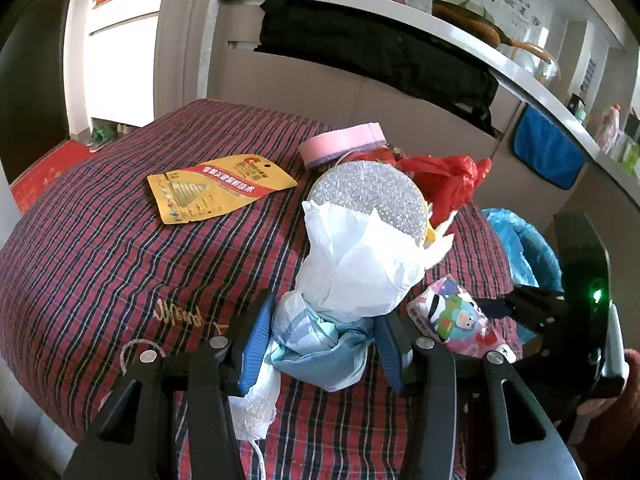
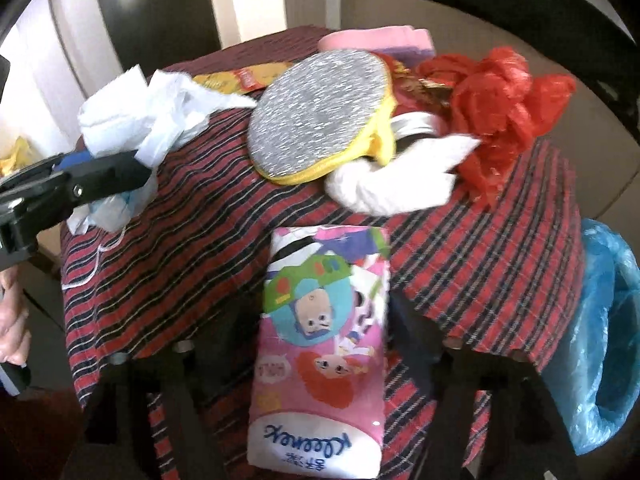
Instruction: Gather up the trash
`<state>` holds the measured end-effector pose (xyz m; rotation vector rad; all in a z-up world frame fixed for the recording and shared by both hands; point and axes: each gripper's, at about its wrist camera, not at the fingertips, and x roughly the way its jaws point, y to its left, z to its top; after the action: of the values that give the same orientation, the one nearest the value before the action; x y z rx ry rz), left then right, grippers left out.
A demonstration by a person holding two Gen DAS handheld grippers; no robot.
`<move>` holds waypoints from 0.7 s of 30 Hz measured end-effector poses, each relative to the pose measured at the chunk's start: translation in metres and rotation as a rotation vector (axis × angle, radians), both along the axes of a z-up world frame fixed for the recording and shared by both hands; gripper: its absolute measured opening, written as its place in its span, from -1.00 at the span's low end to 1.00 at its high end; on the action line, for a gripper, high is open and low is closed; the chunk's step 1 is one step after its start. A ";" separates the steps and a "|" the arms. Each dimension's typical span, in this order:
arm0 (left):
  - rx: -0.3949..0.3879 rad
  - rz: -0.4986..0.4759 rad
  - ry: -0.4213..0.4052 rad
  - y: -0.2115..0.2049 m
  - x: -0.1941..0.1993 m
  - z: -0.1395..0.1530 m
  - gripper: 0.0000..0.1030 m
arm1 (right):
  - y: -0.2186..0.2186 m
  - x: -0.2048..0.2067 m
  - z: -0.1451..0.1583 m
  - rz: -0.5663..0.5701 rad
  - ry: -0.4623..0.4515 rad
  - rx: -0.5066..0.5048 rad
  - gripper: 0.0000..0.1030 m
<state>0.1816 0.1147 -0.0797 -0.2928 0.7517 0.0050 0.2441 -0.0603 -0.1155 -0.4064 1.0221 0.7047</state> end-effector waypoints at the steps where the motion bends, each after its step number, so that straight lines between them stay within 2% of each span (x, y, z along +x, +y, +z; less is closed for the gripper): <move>1: -0.001 0.000 -0.002 0.000 0.000 0.000 -0.04 | 0.003 -0.001 -0.001 0.009 -0.005 -0.015 0.46; 3: 0.001 0.000 -0.002 0.000 -0.001 0.001 -0.04 | 0.007 0.000 -0.001 0.010 -0.015 -0.028 0.44; 5: 0.001 -0.001 -0.002 0.001 -0.001 0.002 -0.04 | 0.007 0.000 0.000 -0.020 -0.043 -0.011 0.20; 6: 0.004 -0.002 -0.003 0.001 -0.002 0.003 -0.04 | 0.007 -0.001 0.002 -0.031 -0.056 -0.008 -0.08; 7: 0.008 -0.003 -0.007 0.000 -0.002 0.005 -0.04 | 0.004 0.002 0.005 -0.045 -0.057 0.005 -0.12; 10: 0.021 -0.008 -0.040 -0.006 -0.004 0.017 -0.04 | -0.007 0.005 0.018 -0.090 -0.068 0.068 -0.20; 15: 0.041 -0.041 -0.118 -0.025 -0.002 0.050 -0.04 | -0.030 -0.009 0.068 -0.156 -0.227 0.162 -0.21; 21: 0.085 -0.107 -0.263 -0.068 0.003 0.100 -0.04 | -0.077 -0.031 0.130 -0.274 -0.391 0.312 -0.21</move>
<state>0.1846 0.0467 0.0202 -0.1677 0.5034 -0.1014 0.2133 -0.1372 0.0142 -0.1191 0.5699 0.5005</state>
